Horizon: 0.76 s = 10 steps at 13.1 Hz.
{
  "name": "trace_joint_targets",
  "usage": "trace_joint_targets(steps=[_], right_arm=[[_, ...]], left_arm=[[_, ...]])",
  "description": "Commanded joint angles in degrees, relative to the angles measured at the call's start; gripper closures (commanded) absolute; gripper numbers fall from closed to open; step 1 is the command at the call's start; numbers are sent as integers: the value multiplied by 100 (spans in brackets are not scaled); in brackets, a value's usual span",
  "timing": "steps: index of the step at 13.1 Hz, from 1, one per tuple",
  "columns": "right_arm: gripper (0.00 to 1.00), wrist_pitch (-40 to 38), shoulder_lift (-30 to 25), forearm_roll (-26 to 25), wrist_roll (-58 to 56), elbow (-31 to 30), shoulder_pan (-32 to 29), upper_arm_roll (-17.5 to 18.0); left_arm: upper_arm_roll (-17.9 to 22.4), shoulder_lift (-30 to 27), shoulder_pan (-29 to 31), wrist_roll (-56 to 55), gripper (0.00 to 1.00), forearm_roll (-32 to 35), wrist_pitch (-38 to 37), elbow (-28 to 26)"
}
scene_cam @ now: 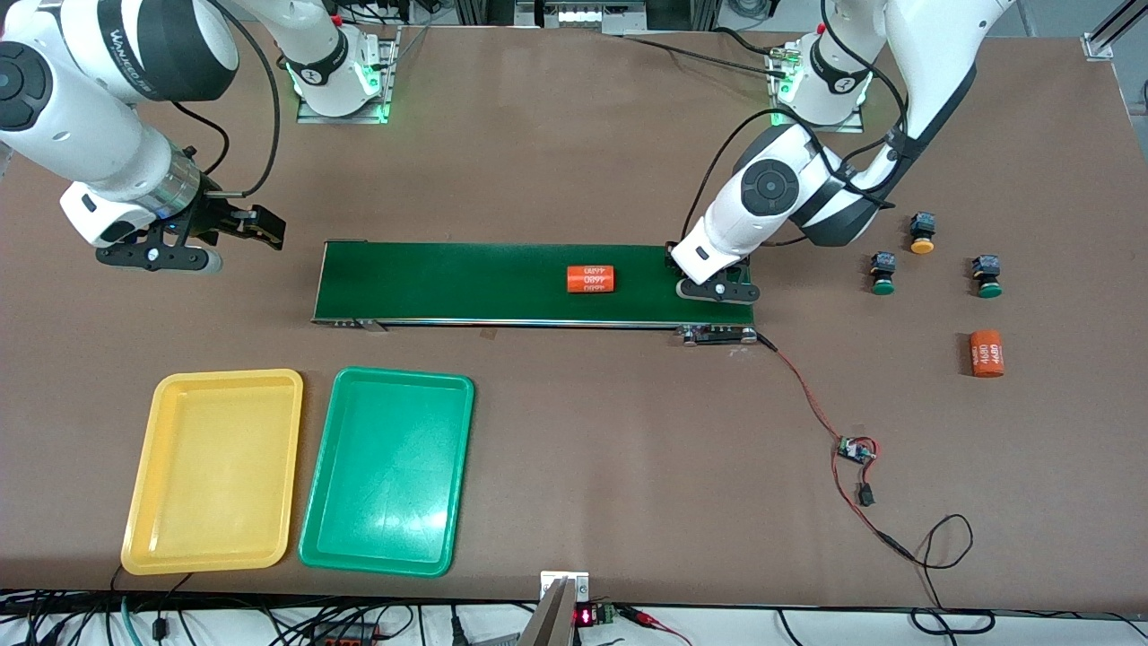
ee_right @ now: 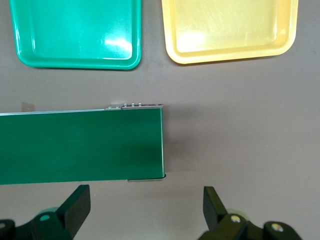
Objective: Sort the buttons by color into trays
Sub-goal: 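Place the yellow button on the belt with the left gripper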
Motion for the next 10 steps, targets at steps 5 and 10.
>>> trace_joint_targets(steps=[5,10], right_arm=[[0,164,-193,-11,-190,-39,-340,33],[0,1061,-966,6,-76,-1286,-743,576]], left_arm=[[-56,-388,481,321,0,58,-1337,825],[32,-370,1234,1627,0,67,-2678,1505]])
